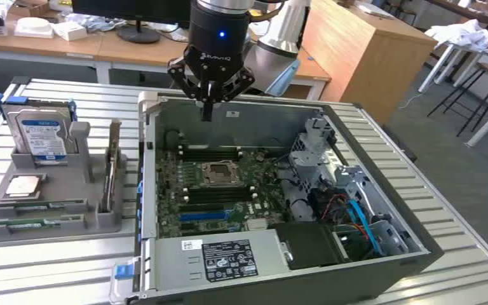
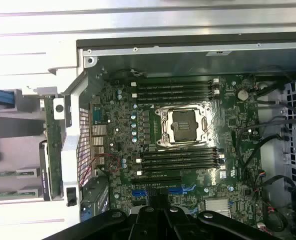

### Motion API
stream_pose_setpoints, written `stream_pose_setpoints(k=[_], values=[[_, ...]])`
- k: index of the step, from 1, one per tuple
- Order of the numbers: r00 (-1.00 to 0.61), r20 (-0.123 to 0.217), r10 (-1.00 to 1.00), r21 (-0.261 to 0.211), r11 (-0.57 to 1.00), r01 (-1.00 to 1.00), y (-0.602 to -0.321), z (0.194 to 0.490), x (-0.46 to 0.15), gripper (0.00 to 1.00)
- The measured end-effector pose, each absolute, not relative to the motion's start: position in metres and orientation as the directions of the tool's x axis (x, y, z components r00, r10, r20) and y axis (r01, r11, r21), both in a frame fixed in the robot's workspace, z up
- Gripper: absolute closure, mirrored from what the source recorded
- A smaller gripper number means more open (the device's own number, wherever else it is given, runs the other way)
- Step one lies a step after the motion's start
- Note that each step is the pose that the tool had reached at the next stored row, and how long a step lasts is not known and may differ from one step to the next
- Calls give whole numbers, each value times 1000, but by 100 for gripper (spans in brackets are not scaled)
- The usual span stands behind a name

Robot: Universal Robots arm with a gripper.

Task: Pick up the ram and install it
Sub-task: 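Reach for the ram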

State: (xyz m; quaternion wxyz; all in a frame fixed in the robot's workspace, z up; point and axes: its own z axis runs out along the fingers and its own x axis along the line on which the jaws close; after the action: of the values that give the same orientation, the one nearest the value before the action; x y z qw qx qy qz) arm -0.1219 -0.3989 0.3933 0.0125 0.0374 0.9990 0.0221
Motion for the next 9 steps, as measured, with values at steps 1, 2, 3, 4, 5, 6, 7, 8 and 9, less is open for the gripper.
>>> stream_pose_setpoints(k=[1, 2, 3, 4, 5, 6, 7, 8, 9], values=[[-997, -23, 75, 45, 996, 74, -399, 393, -122, 90], [-997, -23, 75, 45, 996, 74, -399, 393, -122, 90], [-997, -23, 75, 45, 996, 74, -399, 393, -122, 90], [-997, -23, 75, 45, 996, 74, -399, 393, -122, 90], [-997, -23, 75, 45, 996, 74, -399, 393, -122, 90], [-997, -23, 75, 45, 996, 74, -399, 393, -122, 90], [-997, -23, 75, 45, 996, 74, -399, 393, -122, 90], [-997, -23, 75, 45, 996, 74, -399, 393, -122, 90], [-997, -23, 75, 45, 996, 74, -399, 393, -122, 90]])
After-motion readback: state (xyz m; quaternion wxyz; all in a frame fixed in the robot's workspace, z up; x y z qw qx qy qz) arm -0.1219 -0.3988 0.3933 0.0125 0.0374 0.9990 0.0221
